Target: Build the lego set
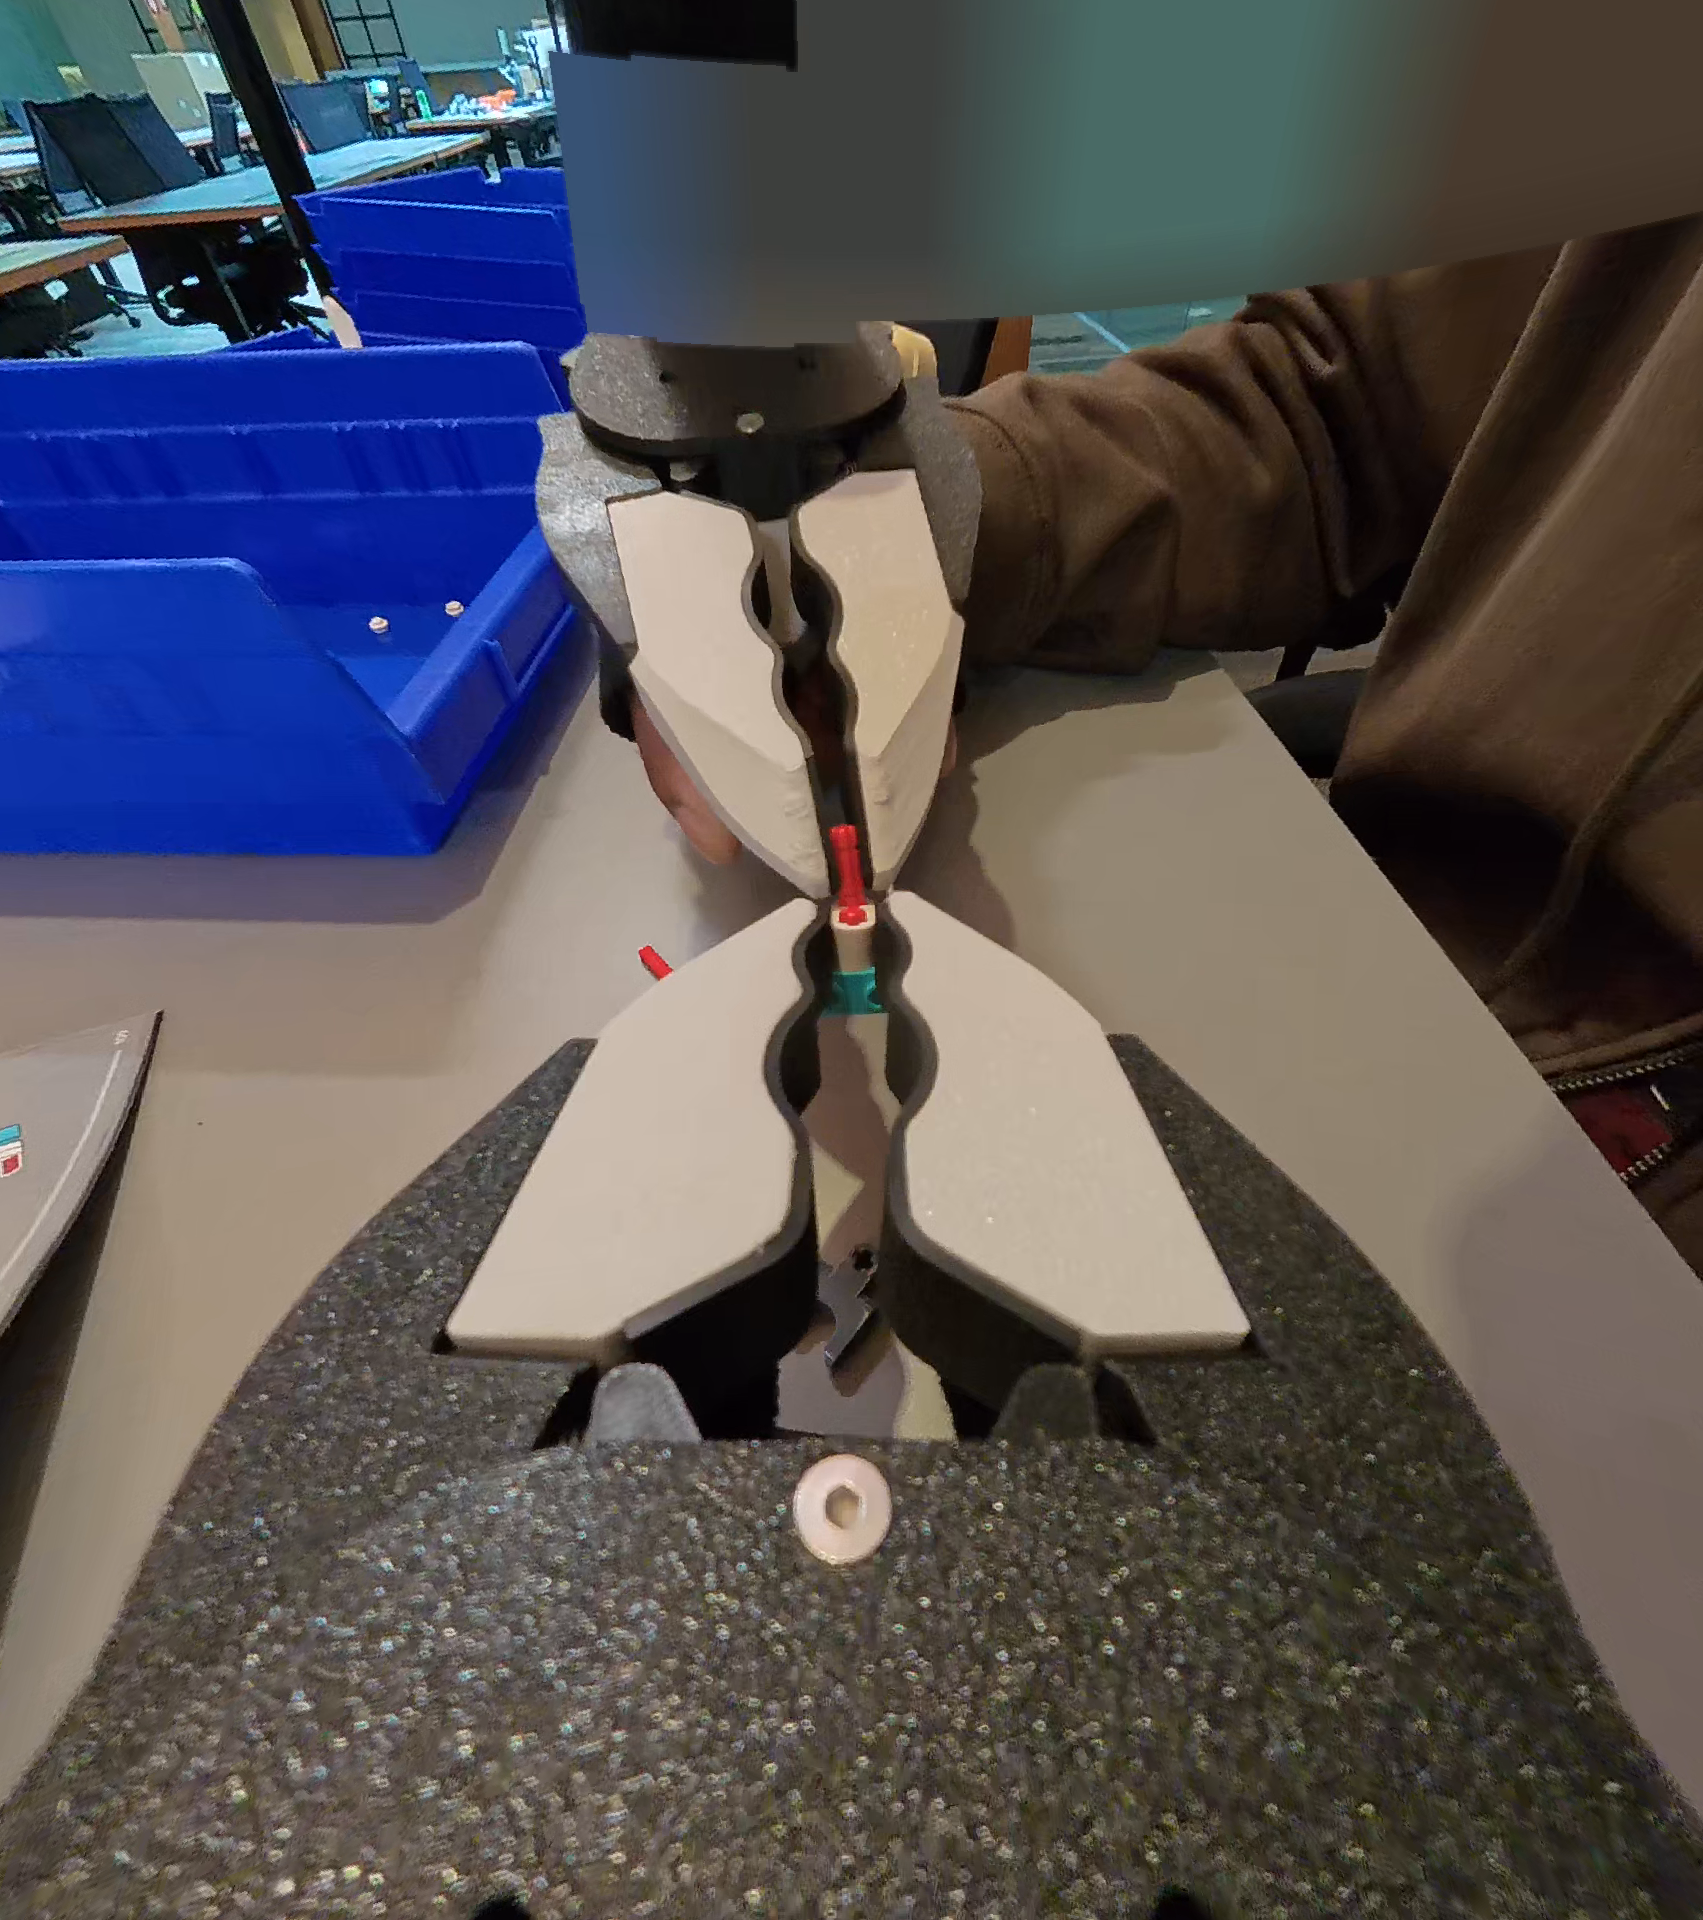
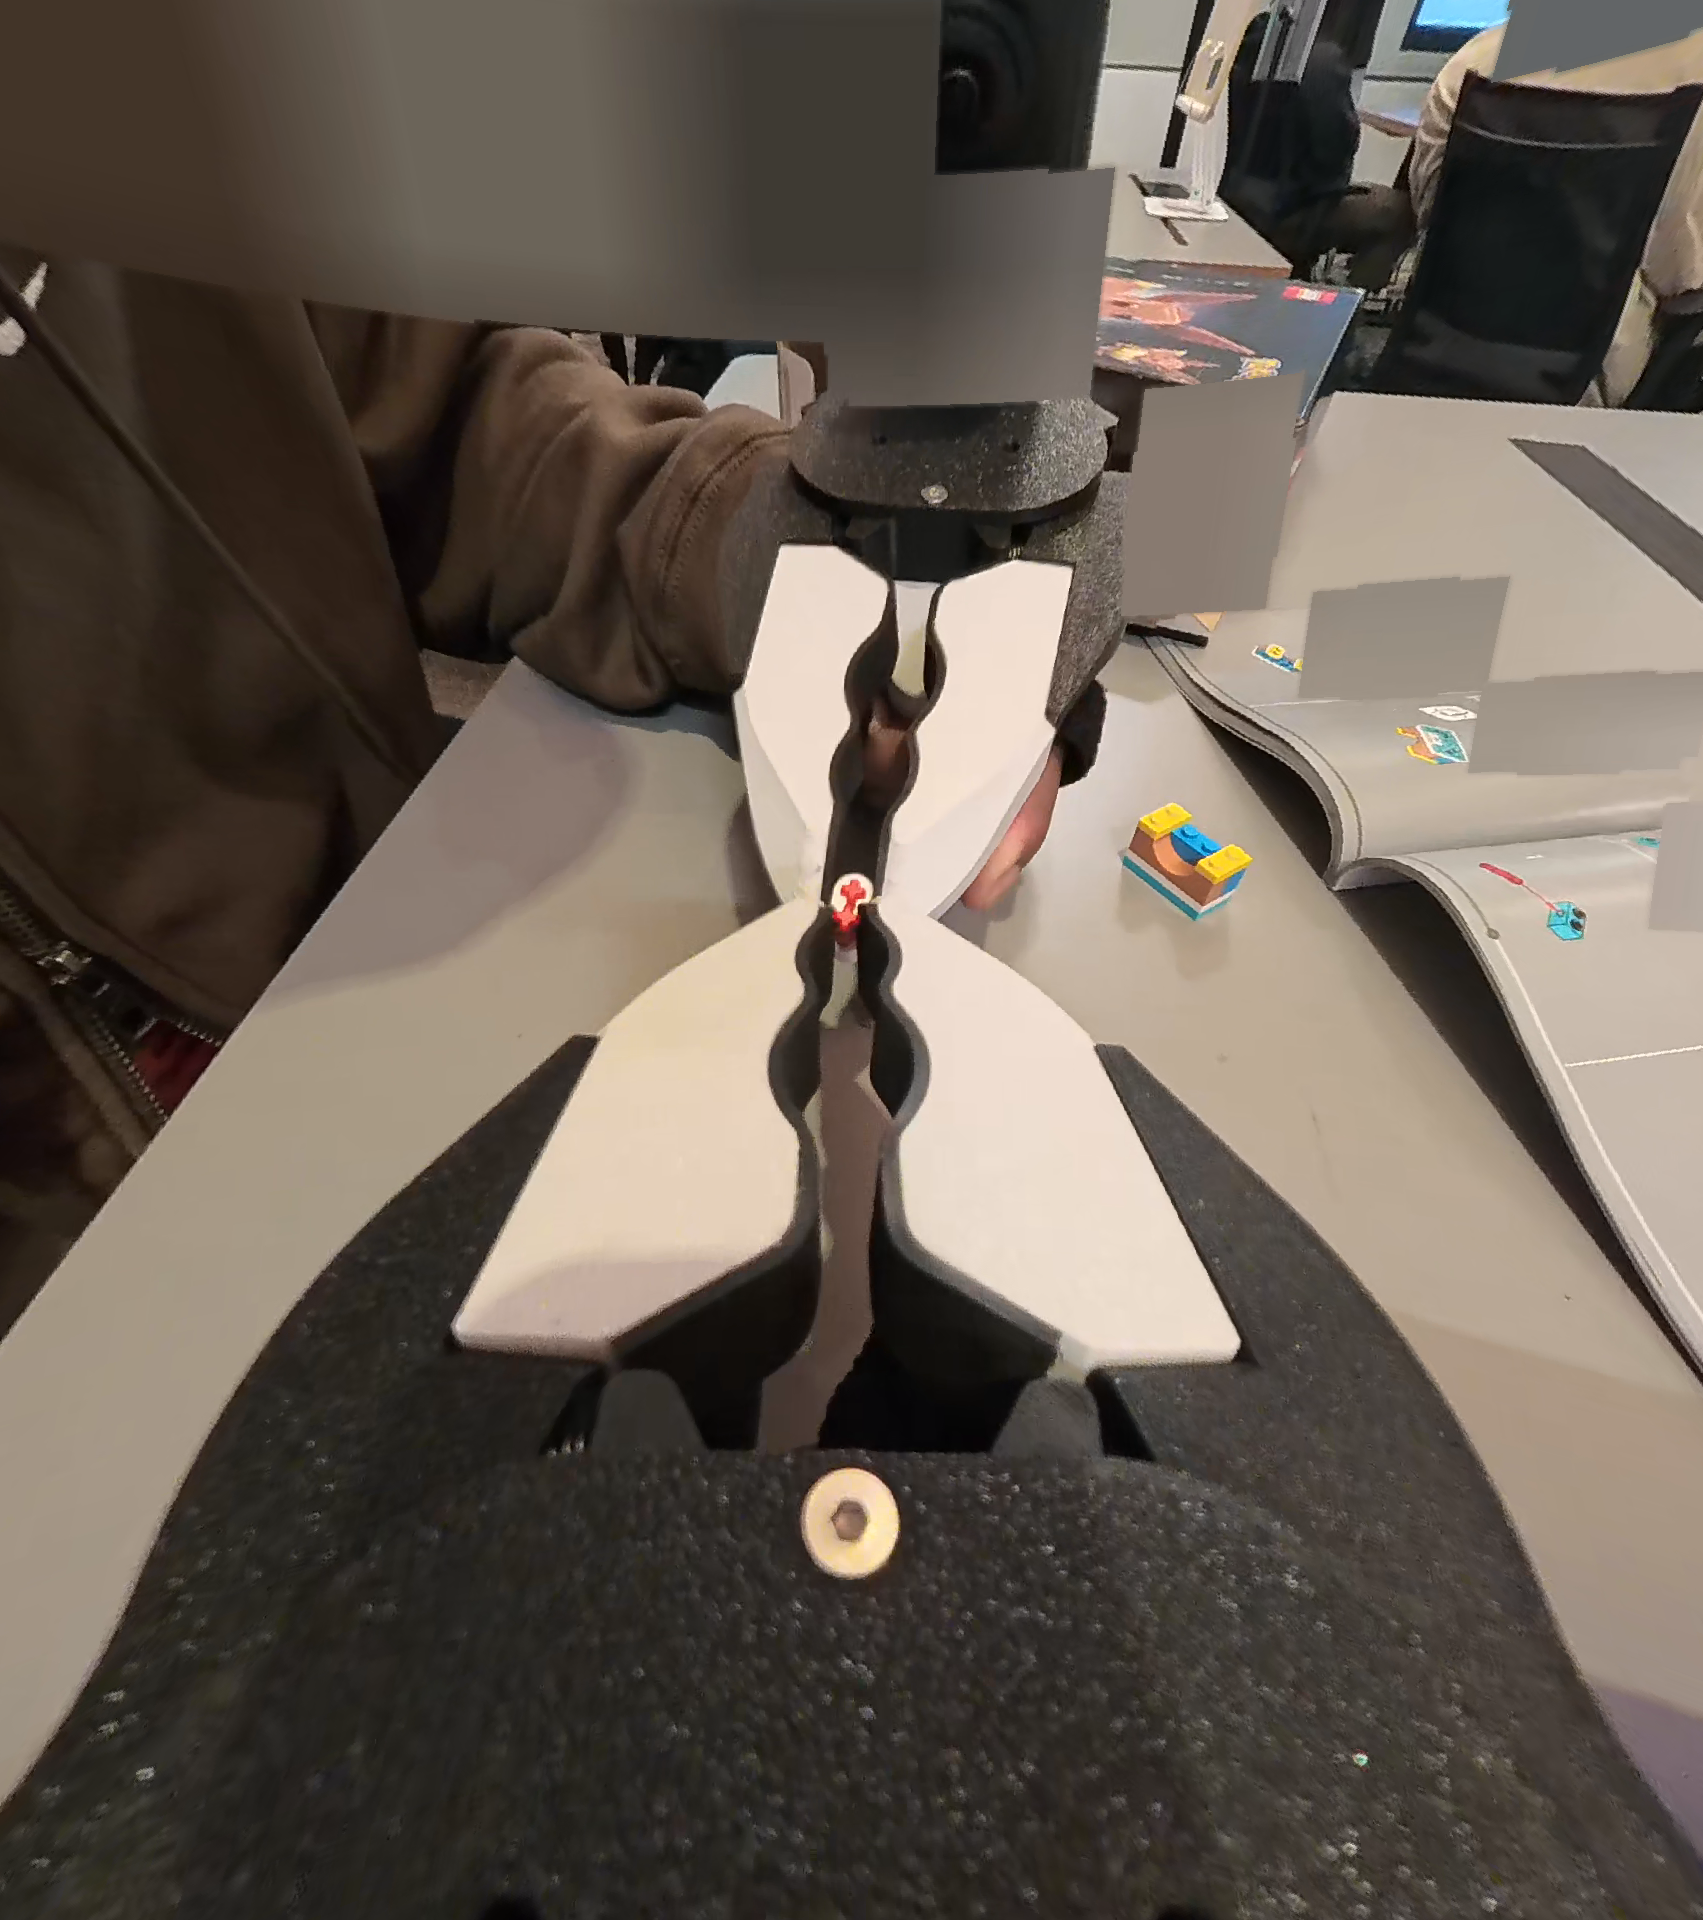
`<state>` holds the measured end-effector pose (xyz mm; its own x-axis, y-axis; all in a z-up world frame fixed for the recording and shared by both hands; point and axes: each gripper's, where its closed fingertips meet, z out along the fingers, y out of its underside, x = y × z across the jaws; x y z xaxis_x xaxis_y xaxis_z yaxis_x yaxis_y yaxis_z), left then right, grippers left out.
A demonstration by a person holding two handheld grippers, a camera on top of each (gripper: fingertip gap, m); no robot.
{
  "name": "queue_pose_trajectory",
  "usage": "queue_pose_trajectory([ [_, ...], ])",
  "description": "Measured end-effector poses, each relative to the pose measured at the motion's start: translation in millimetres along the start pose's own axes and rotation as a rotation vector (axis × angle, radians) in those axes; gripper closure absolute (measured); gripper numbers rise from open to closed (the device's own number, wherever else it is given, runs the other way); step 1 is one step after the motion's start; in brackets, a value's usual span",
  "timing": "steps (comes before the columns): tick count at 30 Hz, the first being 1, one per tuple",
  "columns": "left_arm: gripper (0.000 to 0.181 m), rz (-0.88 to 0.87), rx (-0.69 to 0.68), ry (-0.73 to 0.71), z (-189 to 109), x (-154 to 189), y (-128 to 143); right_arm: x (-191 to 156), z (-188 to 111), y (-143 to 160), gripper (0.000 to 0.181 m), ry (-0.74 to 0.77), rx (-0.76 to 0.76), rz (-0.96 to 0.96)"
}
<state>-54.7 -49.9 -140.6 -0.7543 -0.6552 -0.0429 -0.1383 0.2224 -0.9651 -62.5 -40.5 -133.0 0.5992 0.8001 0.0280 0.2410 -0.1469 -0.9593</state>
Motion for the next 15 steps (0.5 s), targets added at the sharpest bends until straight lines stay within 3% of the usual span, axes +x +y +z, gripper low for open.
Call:
queue_pose_trajectory([
  [11, 0.174, -0.018, 0.012, -0.01, -0.1, -3.4, -1.1, 3.5, -1.2, -4.0, 0.177, 0.024, 0.04, 0.03],
  [15, 0.174, -0.023, 0.003, -0.012, 0.5, -3.9, 0.1, 5.6, -5.4, -10.1, 0.166, 0.034, 0.071, 0.045],
])
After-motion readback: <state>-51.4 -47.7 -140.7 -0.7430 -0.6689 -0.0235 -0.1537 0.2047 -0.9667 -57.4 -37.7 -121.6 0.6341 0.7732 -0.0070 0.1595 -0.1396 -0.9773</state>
